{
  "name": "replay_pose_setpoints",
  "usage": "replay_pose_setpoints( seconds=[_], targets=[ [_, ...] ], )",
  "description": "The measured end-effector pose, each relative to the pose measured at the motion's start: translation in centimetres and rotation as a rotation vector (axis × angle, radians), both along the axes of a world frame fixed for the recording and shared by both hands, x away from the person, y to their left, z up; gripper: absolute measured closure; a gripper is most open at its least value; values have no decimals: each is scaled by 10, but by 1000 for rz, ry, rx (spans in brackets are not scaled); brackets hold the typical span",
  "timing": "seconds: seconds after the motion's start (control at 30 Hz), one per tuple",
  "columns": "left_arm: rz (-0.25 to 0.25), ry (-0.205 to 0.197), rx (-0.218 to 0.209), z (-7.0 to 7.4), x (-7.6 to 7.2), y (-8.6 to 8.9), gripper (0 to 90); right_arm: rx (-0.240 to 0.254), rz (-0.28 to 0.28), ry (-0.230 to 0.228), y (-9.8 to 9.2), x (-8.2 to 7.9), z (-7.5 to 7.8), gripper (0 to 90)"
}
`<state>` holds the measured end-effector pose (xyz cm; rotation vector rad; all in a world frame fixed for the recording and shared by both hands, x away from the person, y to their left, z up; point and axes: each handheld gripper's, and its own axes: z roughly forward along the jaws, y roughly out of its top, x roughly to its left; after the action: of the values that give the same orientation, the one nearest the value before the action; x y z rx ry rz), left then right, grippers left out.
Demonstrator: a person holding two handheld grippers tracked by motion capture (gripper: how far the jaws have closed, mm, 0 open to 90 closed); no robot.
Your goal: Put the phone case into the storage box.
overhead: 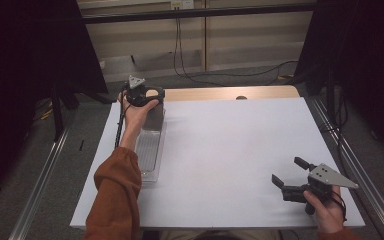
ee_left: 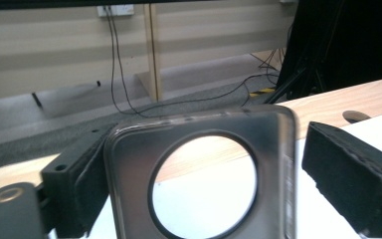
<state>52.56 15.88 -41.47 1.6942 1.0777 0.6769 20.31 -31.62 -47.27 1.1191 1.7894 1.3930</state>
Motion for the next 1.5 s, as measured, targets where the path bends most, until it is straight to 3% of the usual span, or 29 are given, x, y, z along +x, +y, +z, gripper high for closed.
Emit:
replay_pose_setpoints(
  seconds=[0.23, 0.4, 0.53, 0.63, 0.77, 1.1, 1.23, 1.3, 1.5],
  targets=[
    [-20, 16, 27, -1, 0, 5, 49, -2, 1, 3, 1, 1, -1, 1],
    [-44, -1, 10, -2, 1, 1, 66, -3, 4, 5, 0, 1, -1, 1],
    [-65, -27, 26, -4, 2, -1, 87, -3, 6, 4, 1, 1, -1, 1],
    [-53, -8, 24, -5, 3, 2, 87, -3, 7, 4, 1, 1, -1, 1],
    [-63, 23, -20, -7, 4, 7, 55, -2, 10, 5, 0, 1, -1, 1],
    [-55, 63, -20, -1, 1, 12, 41, 1, 9, 7, 1, 1, -2, 1],
    [-51, 66, 11, 1, -1, 17, 41, 1, 10, 7, 1, 1, -2, 1],
    [-42, 66, -9, 1, -1, 19, 41, 1, 10, 10, 2, 1, -2, 1],
    [-42, 58, -13, 2, -3, 25, 41, -4, 16, 8, 1, 2, -2, 0]
  ],
)
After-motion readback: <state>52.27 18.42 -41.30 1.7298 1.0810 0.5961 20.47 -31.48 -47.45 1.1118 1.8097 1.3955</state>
